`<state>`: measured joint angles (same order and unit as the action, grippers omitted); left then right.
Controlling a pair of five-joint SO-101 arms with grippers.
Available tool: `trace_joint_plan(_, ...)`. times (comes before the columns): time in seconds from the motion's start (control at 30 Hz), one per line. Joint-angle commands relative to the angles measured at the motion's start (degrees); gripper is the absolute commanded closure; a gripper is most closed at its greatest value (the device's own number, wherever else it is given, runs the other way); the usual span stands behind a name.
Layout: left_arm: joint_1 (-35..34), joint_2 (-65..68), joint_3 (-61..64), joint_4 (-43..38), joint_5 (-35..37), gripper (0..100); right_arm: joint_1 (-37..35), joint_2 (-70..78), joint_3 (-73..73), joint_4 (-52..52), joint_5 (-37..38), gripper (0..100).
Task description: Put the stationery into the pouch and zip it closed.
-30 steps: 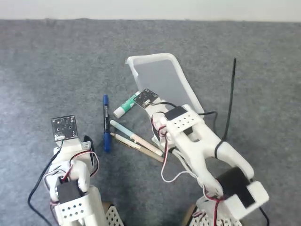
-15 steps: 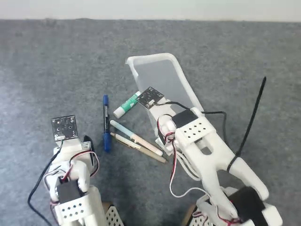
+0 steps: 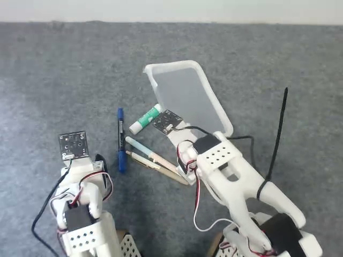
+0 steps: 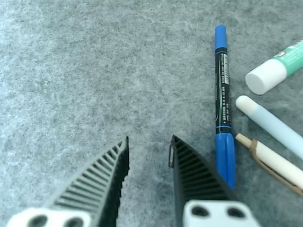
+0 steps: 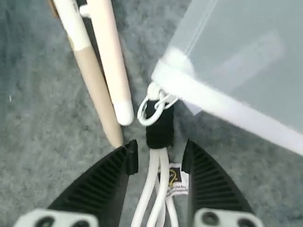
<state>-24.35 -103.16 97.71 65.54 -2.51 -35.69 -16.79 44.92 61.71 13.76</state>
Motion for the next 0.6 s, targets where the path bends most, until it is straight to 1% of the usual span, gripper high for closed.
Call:
trace_joint_plan(0.0,-0.18,-1.05,-1.19,-1.32,-0.44,87,-0.57,0.22,-0.35,-3.12,0.53,85.3)
trace_joint_plan(0.07,-0.18,-1.05,-1.19,-1.32,-0.44,87,-0.57,3.12,-0.70,-4.62,0.53,85.3)
trace_joint_plan(0.27,-0.18,-1.05,-1.19,-1.32,-0.44,87,-0.57,9.19,-3.96,-4.70,0.53,85.3)
trace_joint_plan(0.57,-0.18,-1.05,-1.19,-1.23,-0.44,87,-0.22,10.59,-3.96,-6.73,0.53,85.5)
